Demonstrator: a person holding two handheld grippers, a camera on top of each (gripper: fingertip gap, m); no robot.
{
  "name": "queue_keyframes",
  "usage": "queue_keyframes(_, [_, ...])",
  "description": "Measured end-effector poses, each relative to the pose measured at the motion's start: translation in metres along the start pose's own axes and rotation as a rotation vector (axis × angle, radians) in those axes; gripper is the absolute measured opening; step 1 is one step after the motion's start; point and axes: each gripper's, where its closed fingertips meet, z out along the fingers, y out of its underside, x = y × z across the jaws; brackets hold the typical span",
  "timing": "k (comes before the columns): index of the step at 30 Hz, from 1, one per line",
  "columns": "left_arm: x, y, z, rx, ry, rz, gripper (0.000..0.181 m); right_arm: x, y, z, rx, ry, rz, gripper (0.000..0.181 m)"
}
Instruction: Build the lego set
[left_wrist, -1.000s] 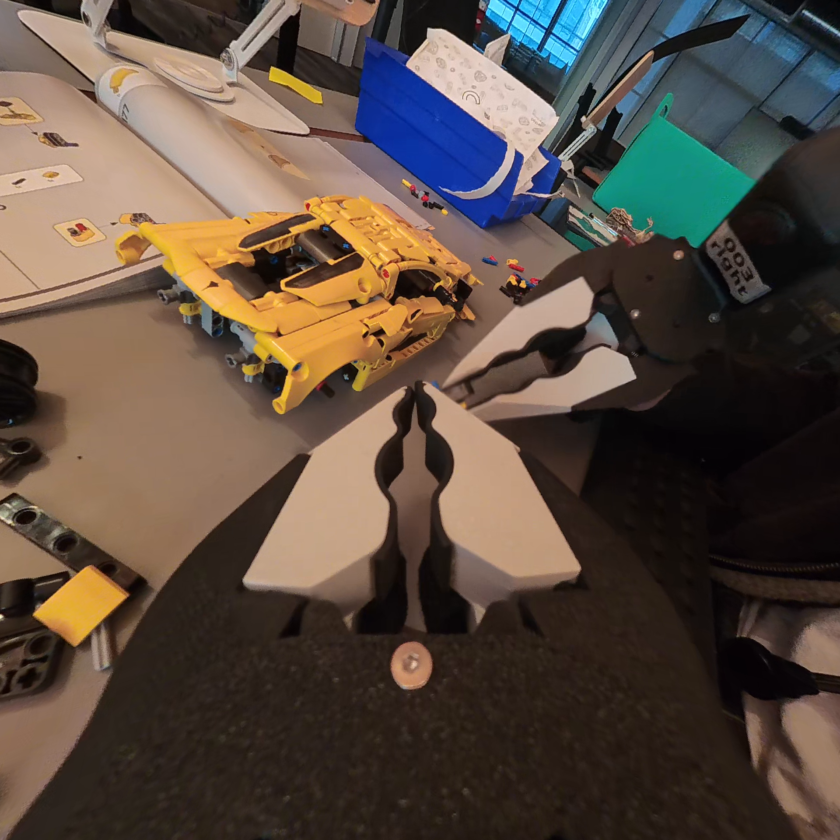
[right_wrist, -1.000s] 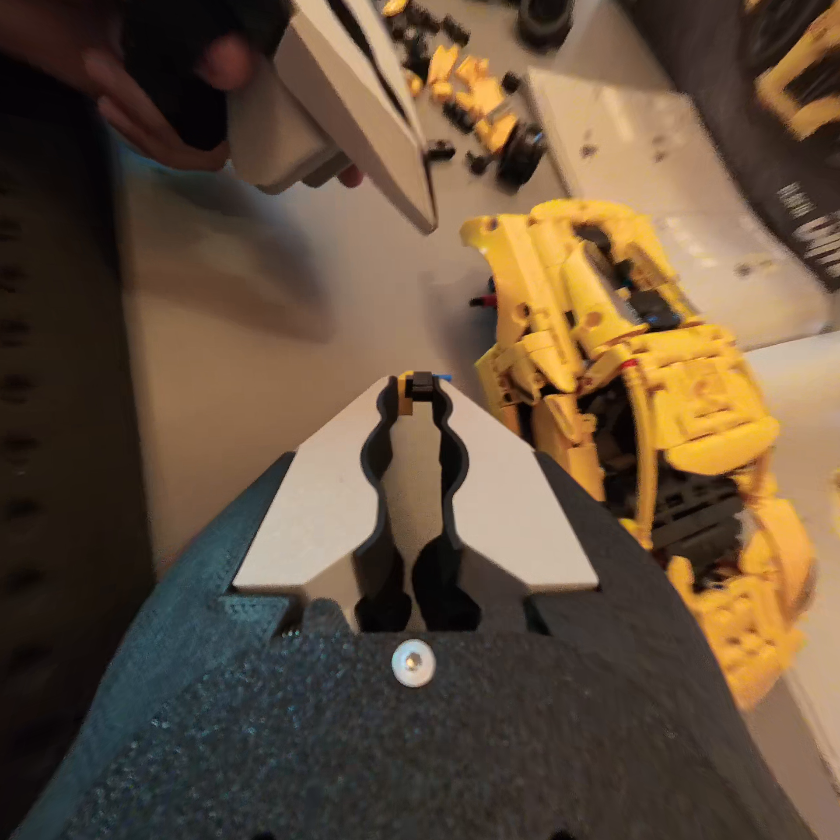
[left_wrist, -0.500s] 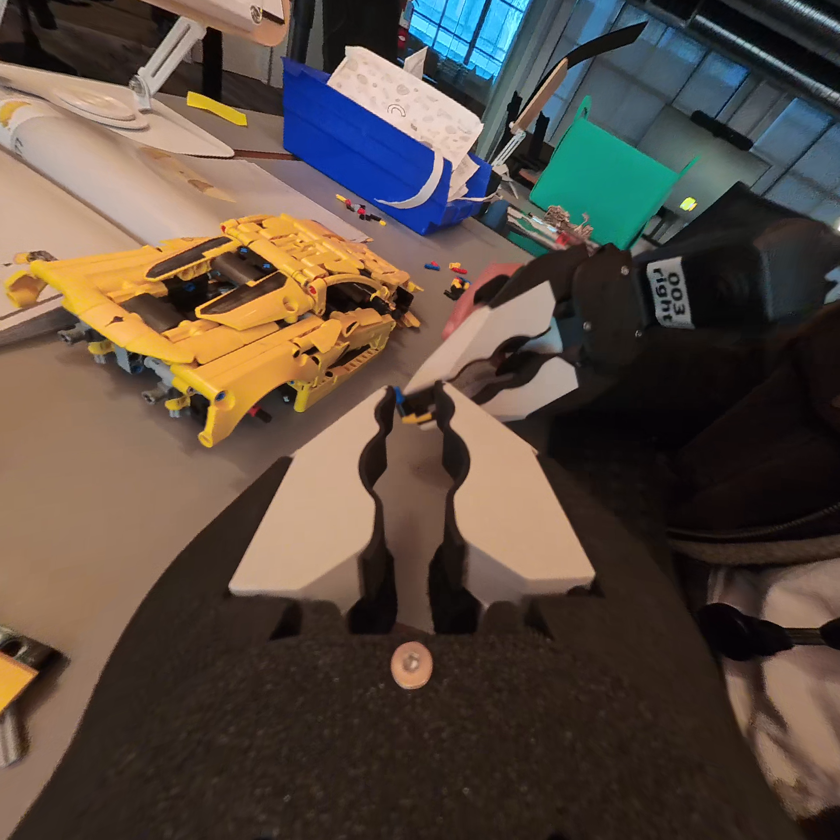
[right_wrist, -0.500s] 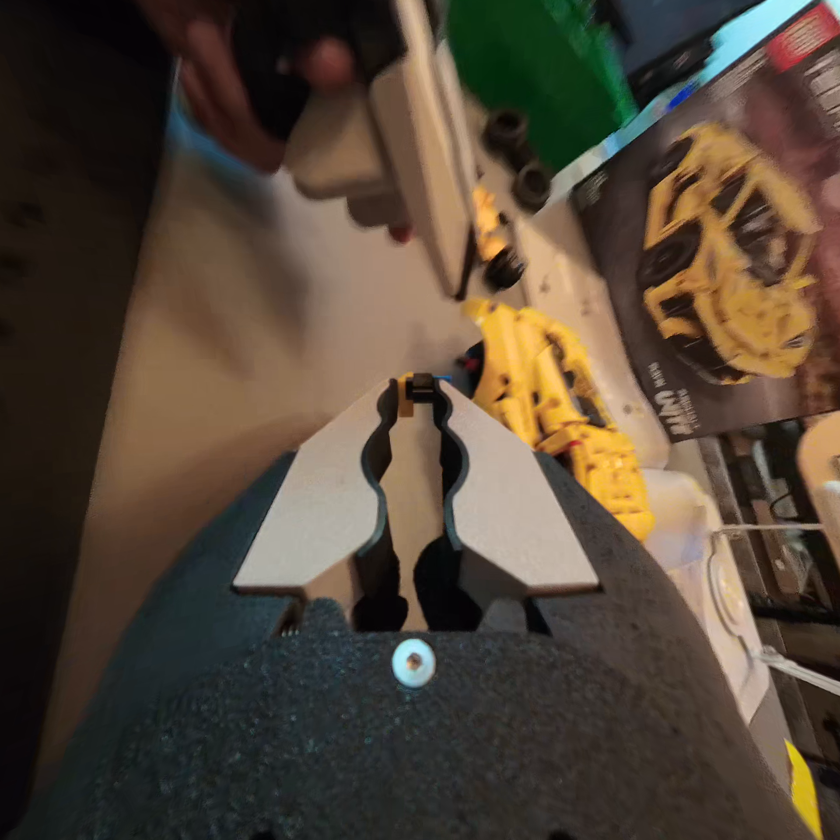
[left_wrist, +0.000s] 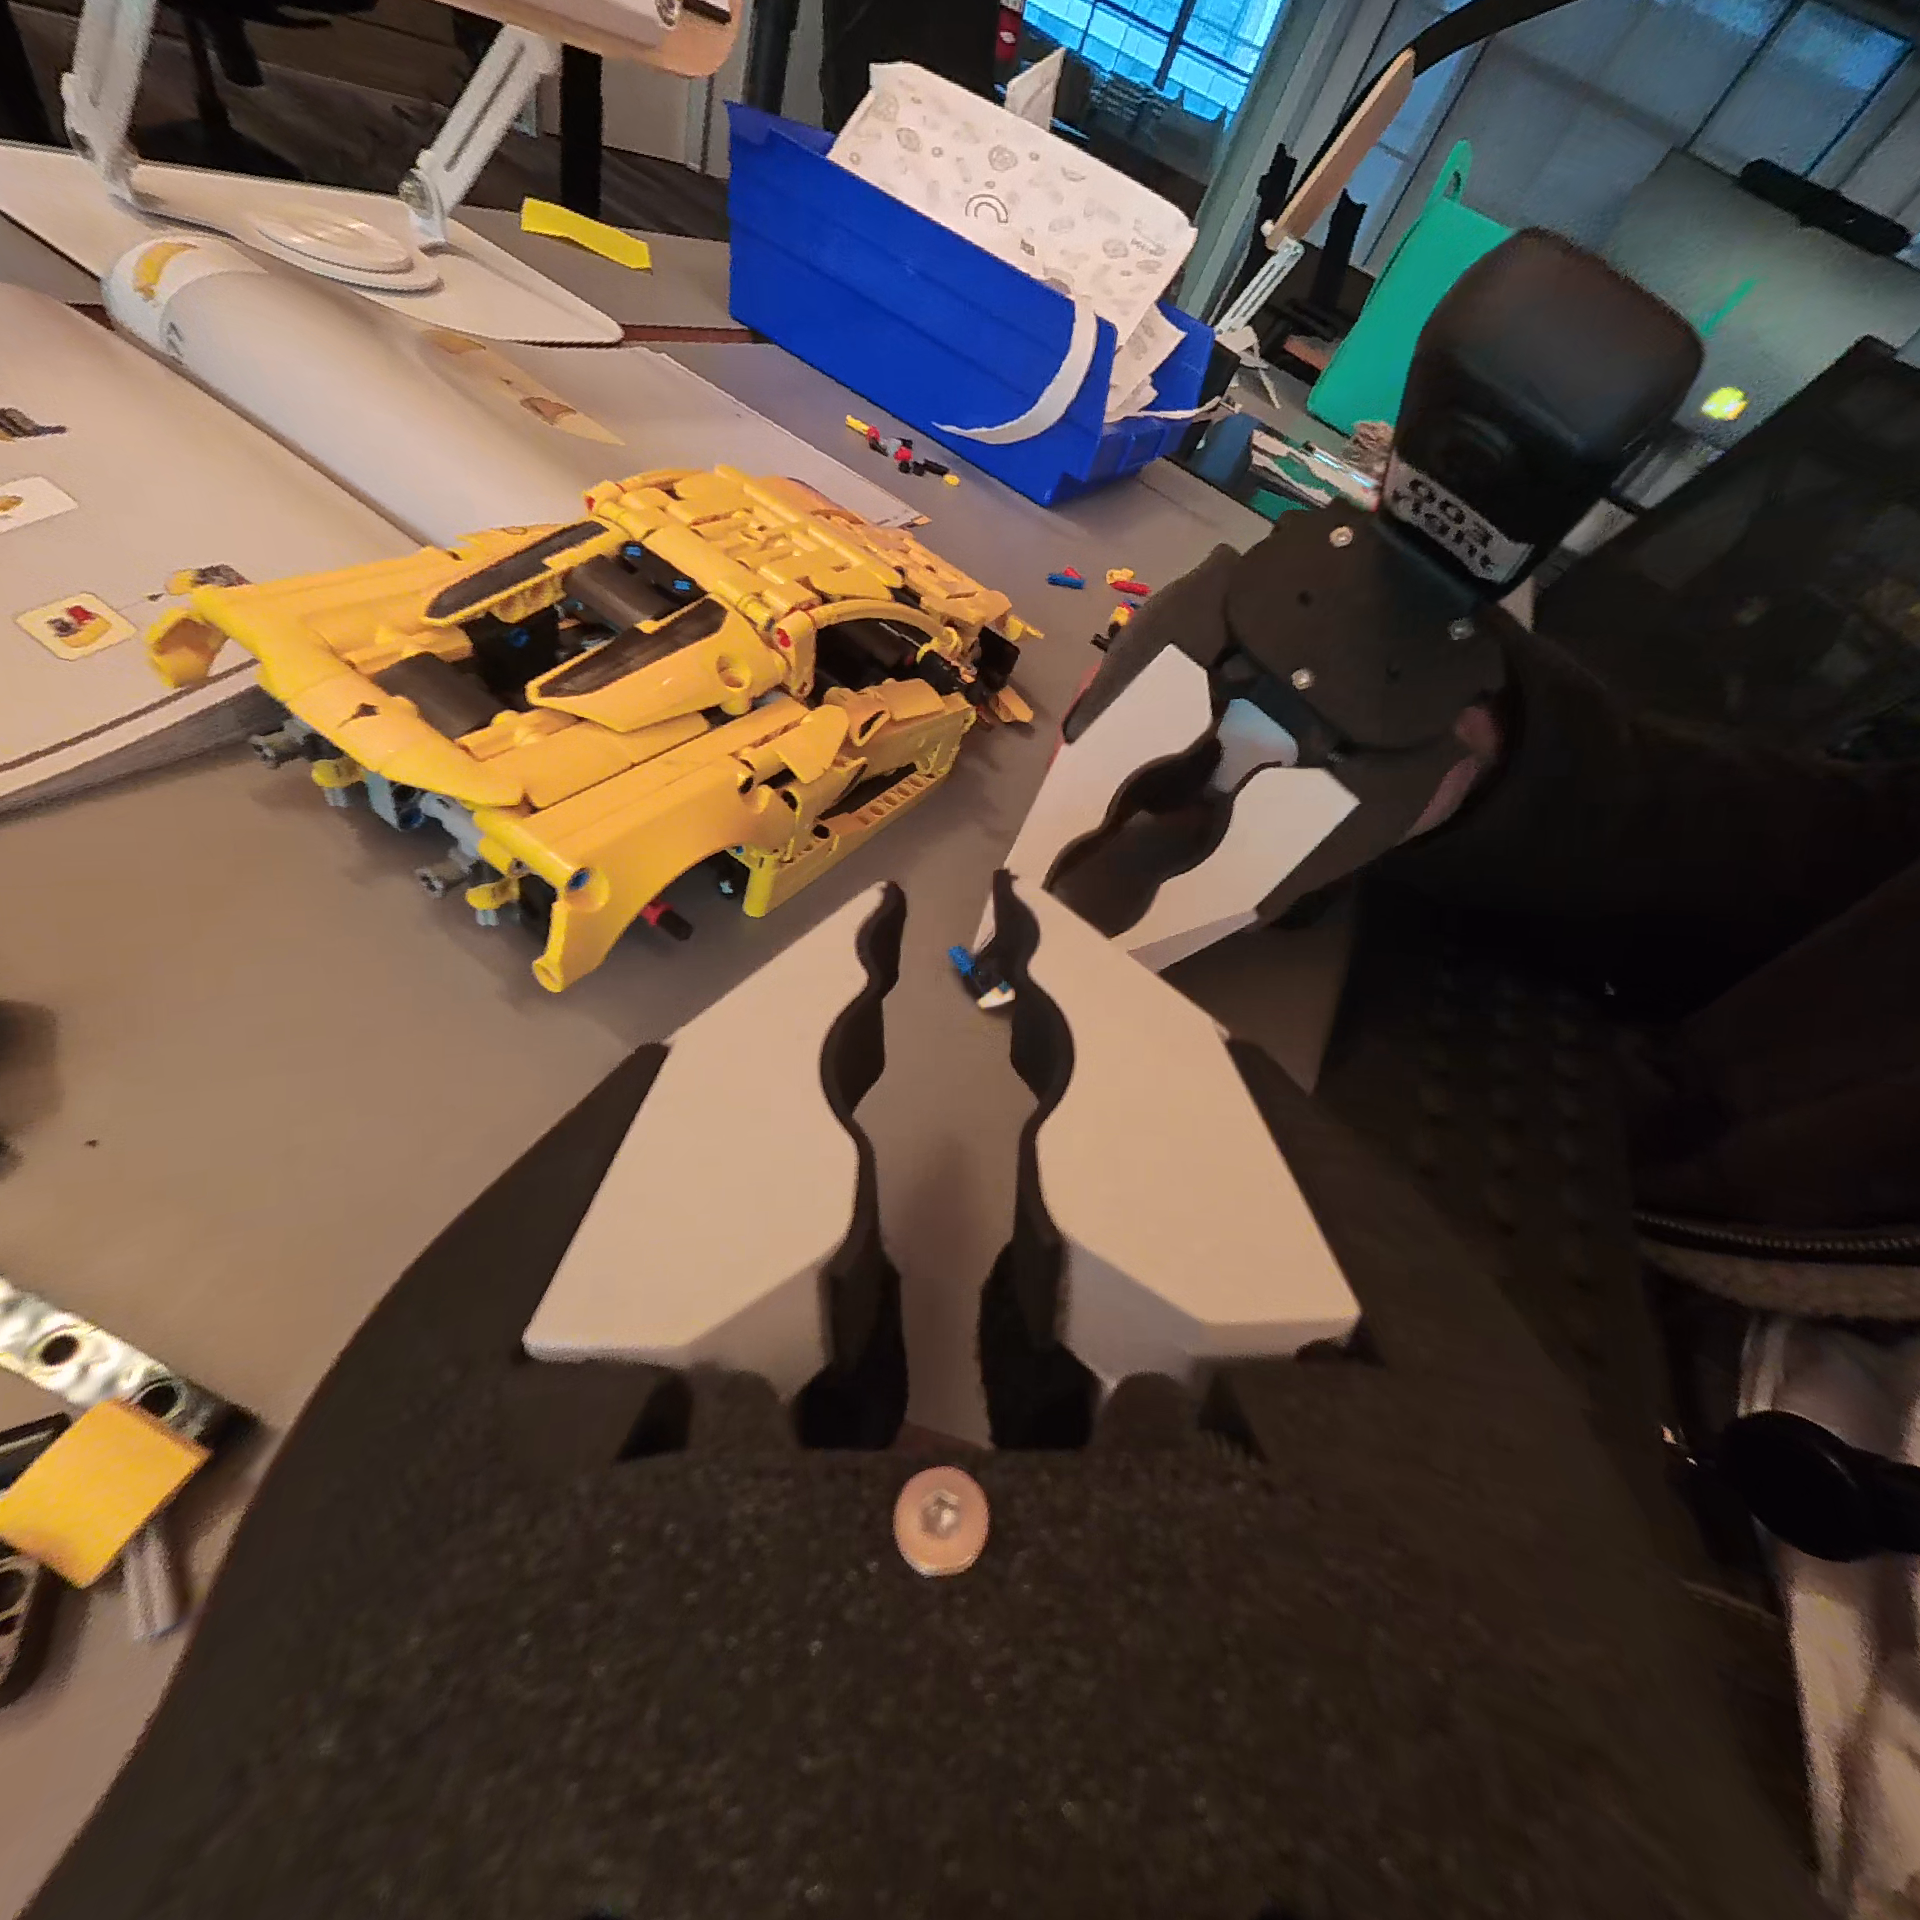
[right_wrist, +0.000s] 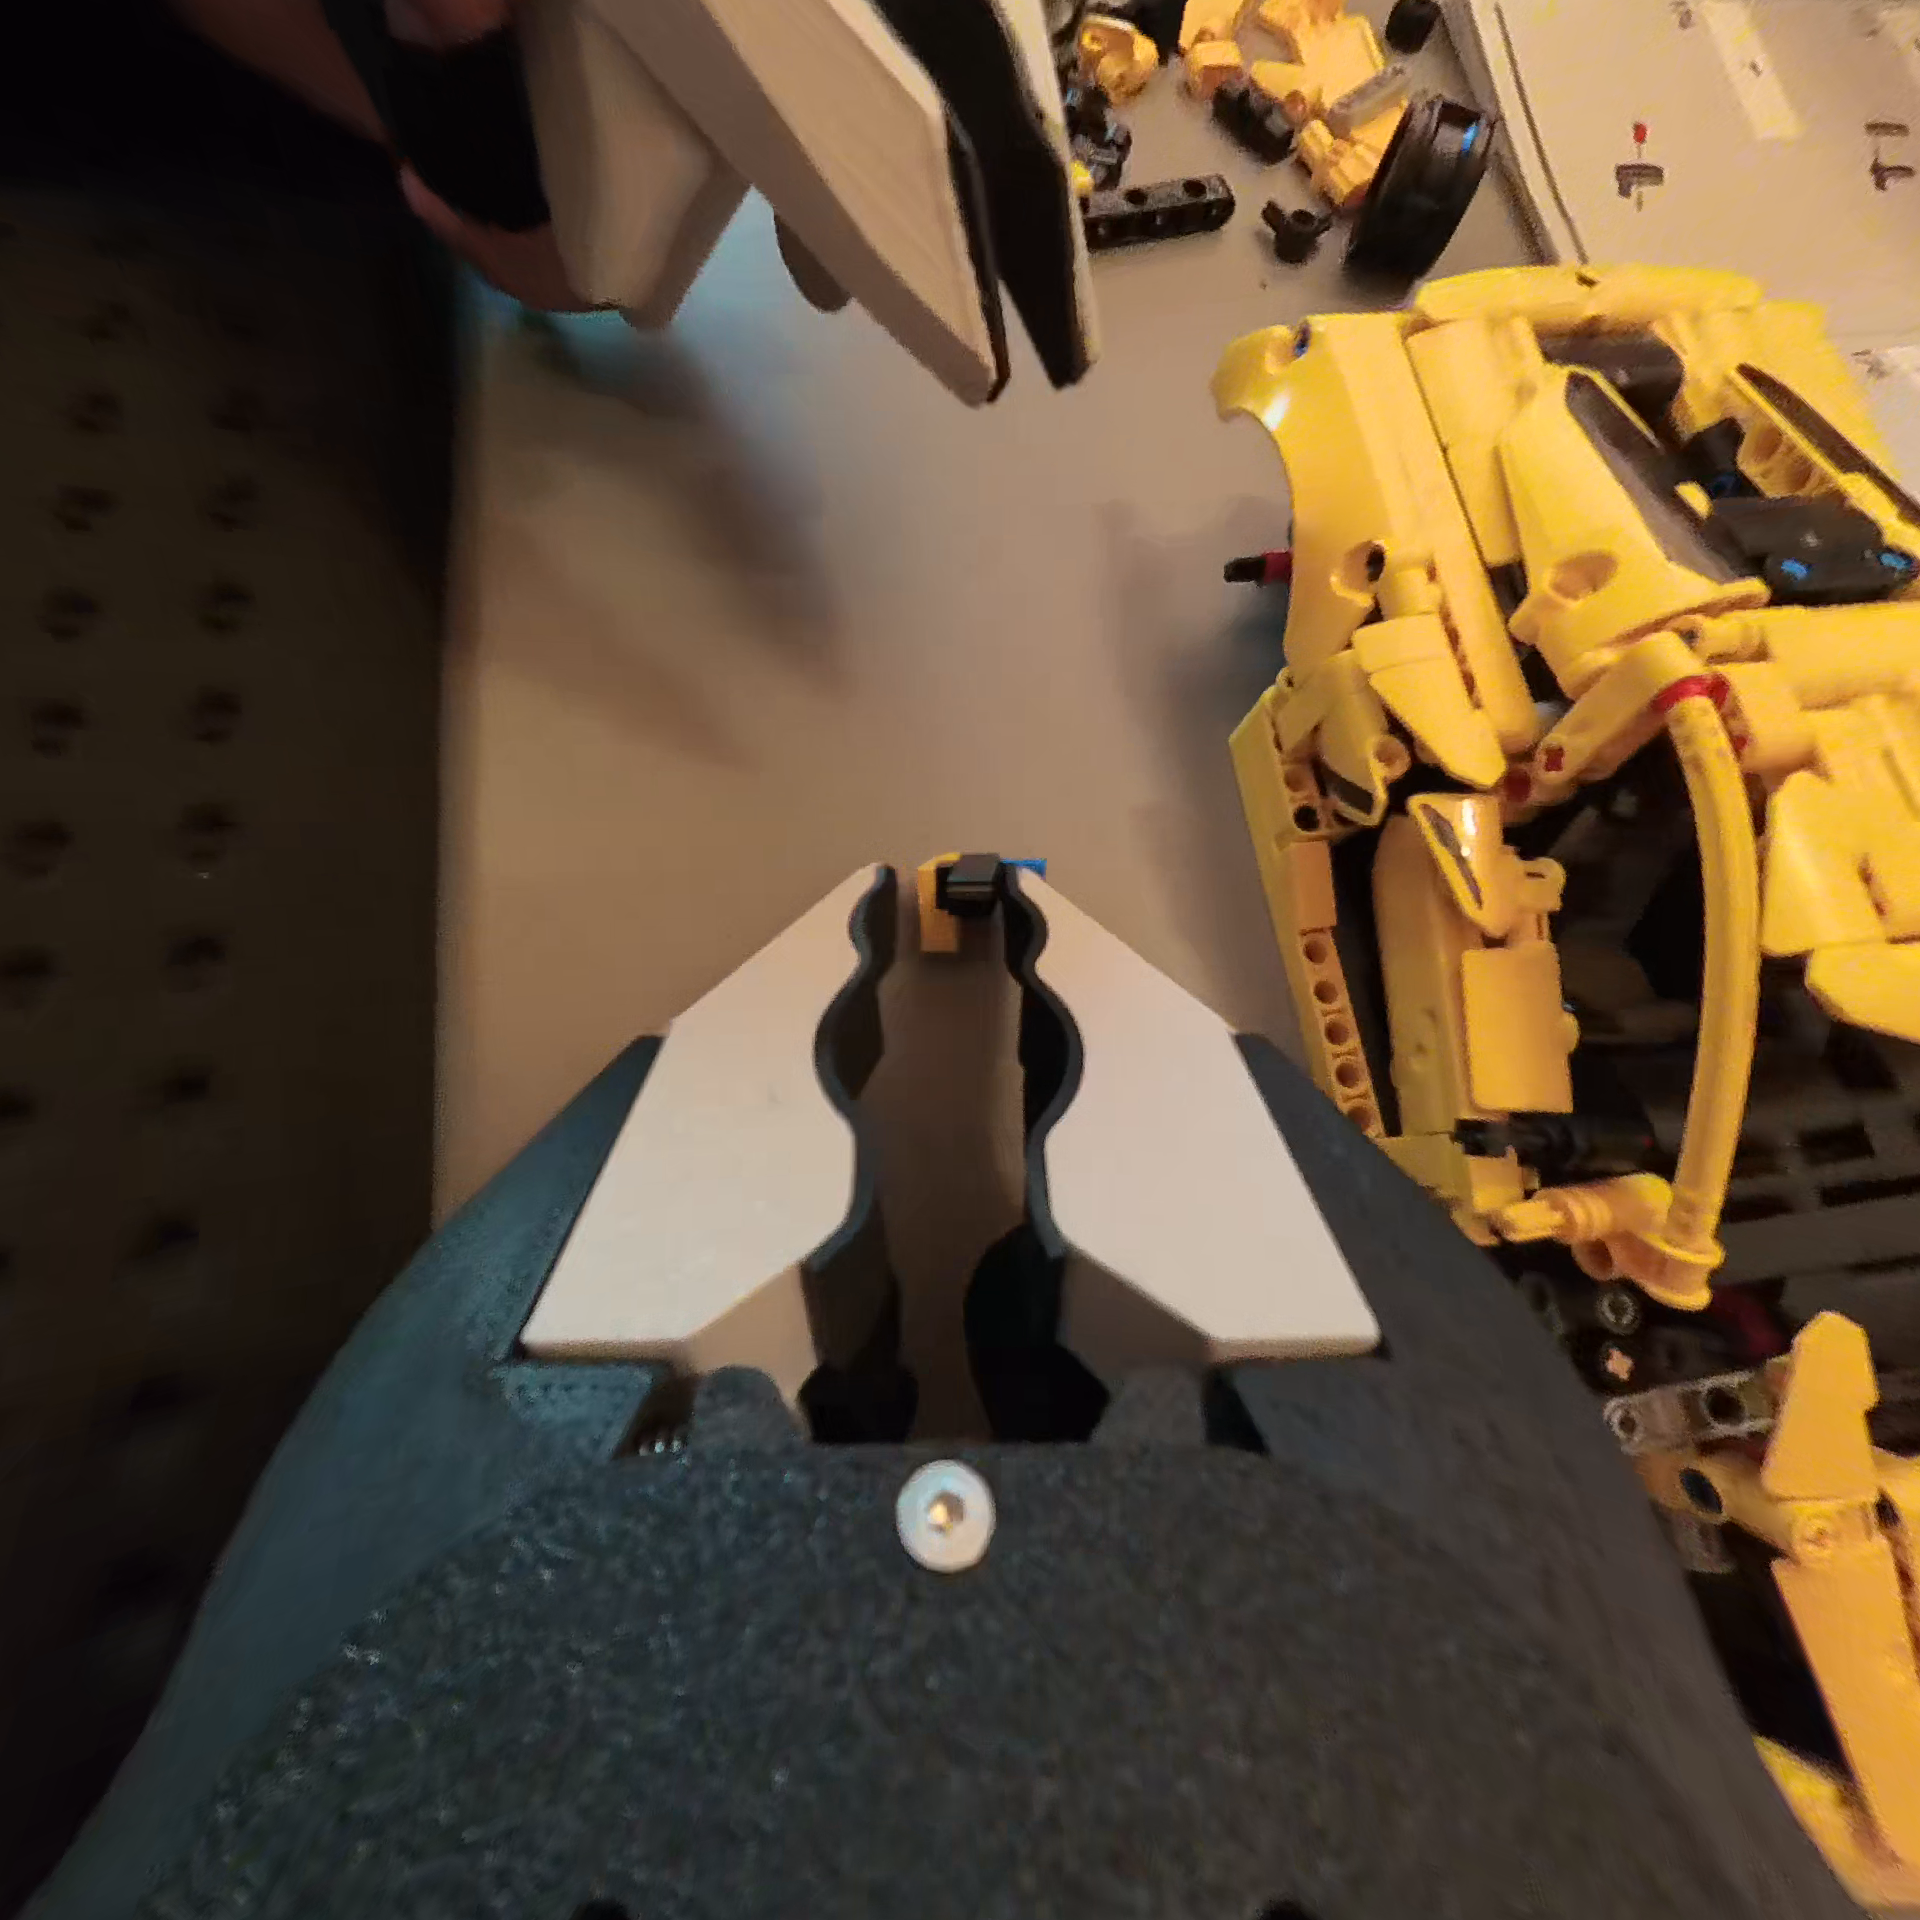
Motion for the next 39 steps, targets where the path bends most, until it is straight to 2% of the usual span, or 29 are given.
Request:
queue_keyframes(3, [-0.011,-0.001,-0.002,0.005,-0.068,0.013,0.017,0.006,-0.009,-0.011,0.078,-0.024,0.099,0.029])
queue_keyframes(5, [-0.02,-0.003,-0.006,0.015,-0.119,0.022,0.017,0.02,-0.017,-0.028,0.167,0.002,0.216,0.031])
queue_keyframes(7, [-0.028,-0.007,-0.01,0.036,-0.167,0.021,0.017,0.035,-0.025,-0.058,0.287,0.04,0.353,0.034])
queue_keyframes(10, [-0.037,-0.013,-0.016,0.071,-0.207,-0.009,0.017,0.058,-0.017,-0.119,0.421,0.133,0.511,0.053])
queue_keyframes(12, [-0.042,-0.015,-0.019,0.087,-0.219,-0.043,0.017,0.083,0.017,-0.166,0.384,0.318,0.577,0.051])
queue_keyframes(14, [-0.048,-0.022,-0.024,0.119,-0.226,-0.087,0.017,0.104,0.069,-0.213,0.285,0.524,0.632,0.047])
queue_keyframes(16, [-0.054,-0.036,-0.031,0.145,-0.226,-0.12,0.017,0.115,0.134,-0.248,0.073,0.69,0.668,0.045])
queue_keyframes(17, [-0.06,-0.043,-0.034,0.133,-0.238,-0.124,0.017,0.117,0.16,-0.261,-0.019,0.739,0.672,0.038])
queue_keyframes(20, [-0.098,-0.071,-0.044,0.05,-0.356,-0.102,0.017,0.122,0.196,-0.268,-0.109,0.72,0.653,0.024])
queue_keyframes(24, [-0.151,-0.109,-0.033,-0.039,-0.431,-0.038,0.017,0.13,0.208,-0.254,-0.1,0.638,0.581,0.016])
queue_keyframes(29, [-0.208,-0.118,-0.005,-0.178,-0.517,0.048,0.017,0.123,0.223,-0.256,-0.128,0.59,0.481,0.009])
queue_keyframes(35, [-0.224,-0.117,0.024,-0.222,-0.5,0.073,0.018,0.117,0.227,-0.248,-0.078,0.435,0.461,0.011])
queue_keyframes(39, [-0.227,-0.118,0.031,-0.242,-0.507,0.109,0.017,0.119,0.231,-0.241,-0.109,0.36,0.476,0.008])
